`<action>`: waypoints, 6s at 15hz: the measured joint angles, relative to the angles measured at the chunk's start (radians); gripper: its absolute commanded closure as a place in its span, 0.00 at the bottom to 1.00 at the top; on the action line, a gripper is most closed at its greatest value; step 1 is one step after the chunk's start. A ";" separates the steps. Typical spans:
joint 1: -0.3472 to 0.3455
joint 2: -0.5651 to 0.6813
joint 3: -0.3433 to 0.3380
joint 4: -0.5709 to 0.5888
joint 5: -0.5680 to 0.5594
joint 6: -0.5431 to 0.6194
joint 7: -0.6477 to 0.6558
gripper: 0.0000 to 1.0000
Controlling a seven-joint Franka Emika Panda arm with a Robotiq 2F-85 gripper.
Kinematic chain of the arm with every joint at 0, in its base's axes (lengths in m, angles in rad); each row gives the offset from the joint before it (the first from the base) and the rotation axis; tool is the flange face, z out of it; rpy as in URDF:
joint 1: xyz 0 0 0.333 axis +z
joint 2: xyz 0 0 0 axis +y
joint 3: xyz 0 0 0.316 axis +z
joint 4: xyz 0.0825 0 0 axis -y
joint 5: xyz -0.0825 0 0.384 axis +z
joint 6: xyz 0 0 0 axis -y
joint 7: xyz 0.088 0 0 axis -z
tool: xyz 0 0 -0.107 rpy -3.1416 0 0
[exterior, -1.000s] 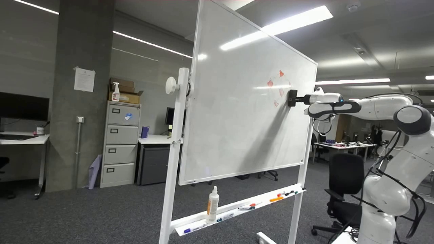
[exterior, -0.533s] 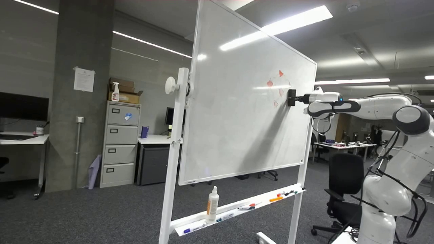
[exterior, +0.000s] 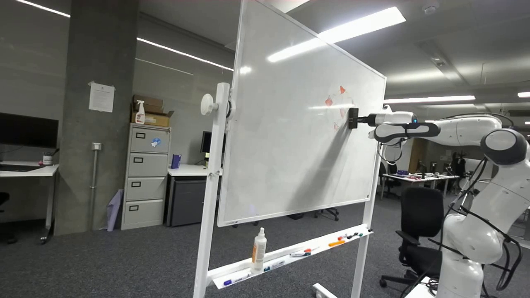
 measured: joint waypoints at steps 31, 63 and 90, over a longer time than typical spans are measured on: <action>0.054 -0.048 -0.092 -0.065 0.000 0.000 -0.001 0.69; 0.052 -0.017 0.210 -0.024 -0.001 0.000 0.000 0.69; 0.024 0.059 0.025 0.192 0.010 -0.022 0.001 0.69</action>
